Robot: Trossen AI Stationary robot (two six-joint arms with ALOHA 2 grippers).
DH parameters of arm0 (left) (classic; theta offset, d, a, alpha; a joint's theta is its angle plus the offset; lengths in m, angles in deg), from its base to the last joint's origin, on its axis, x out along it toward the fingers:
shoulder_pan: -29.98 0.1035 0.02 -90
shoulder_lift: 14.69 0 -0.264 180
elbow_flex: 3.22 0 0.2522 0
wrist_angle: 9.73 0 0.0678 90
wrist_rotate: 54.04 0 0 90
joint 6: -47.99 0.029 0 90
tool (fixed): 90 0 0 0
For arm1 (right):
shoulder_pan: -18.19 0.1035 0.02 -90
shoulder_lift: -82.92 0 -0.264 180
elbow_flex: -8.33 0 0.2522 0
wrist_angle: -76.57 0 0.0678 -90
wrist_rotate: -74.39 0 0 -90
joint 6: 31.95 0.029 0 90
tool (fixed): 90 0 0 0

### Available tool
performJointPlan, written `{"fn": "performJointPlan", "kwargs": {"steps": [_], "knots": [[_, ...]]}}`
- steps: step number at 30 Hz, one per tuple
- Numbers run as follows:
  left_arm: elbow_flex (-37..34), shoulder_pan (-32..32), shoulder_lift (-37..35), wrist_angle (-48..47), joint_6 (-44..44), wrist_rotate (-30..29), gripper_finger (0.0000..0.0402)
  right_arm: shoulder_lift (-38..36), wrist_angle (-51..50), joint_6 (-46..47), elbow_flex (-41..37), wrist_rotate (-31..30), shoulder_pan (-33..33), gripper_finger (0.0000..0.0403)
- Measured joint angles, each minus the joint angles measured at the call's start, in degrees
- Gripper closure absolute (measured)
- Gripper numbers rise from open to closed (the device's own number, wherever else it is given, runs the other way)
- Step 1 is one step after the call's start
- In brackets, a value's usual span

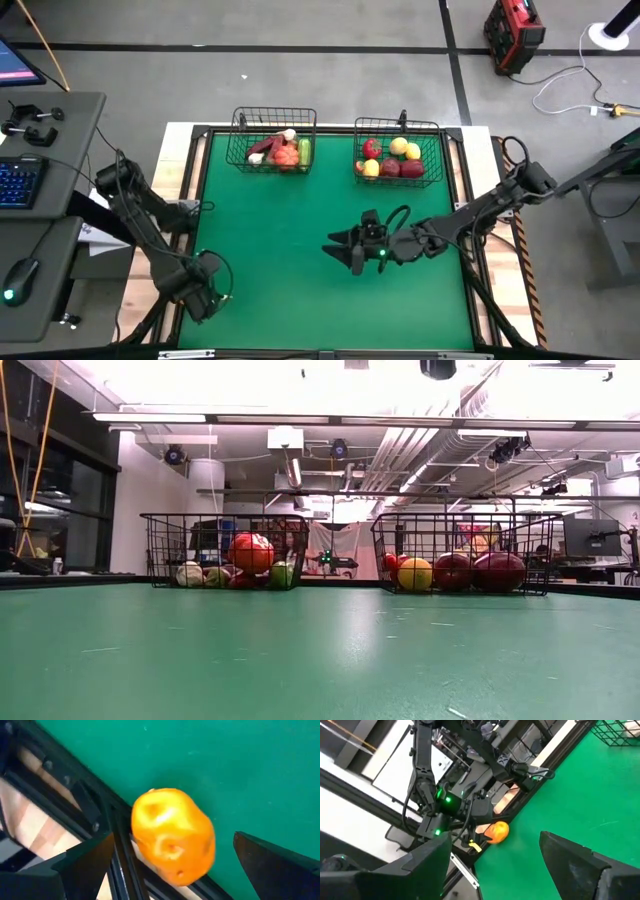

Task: Sort produce into baskets
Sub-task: Put the brown potato into the left wire basket

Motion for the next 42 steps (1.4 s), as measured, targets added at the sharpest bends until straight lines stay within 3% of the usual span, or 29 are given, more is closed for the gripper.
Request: {"fn": "performJointPlan", "kwargs": {"steps": [7, 15, 24, 32, 42], "knots": [[0.0, -1.1, 2.4, 1.6, -1.0, 0.3, 0.0002, 0.0, -0.2, -2.5, 0.0, 3.4, -1.1, 0.0107], [0.0, -1.0, 9.2, 3.4, 5.7, 6.6, 0.0002, 0.0, -0.3, -4.0, 0.0, 3.8, -1.1, 0.0107], [0.0, -0.9, 13.4, 15.4, 2.5, 7.2, 0.0002, 0.0, -0.3, -4.0, 0.0, 6.0, -1.1, 0.0107], [0.0, -1.3, 14.6, 19.3, 1.8, 5.5, 0.0010, 0.0, -0.4, -3.9, 0.0, 6.4, -1.1, 0.0107], [0.6, -2.0, 10.0, 18.4, 2.5, 9.1, 0.0027, 0.0, -1.0, -4.0, 0.0, 8.2, -1.1, 0.0107]]}}
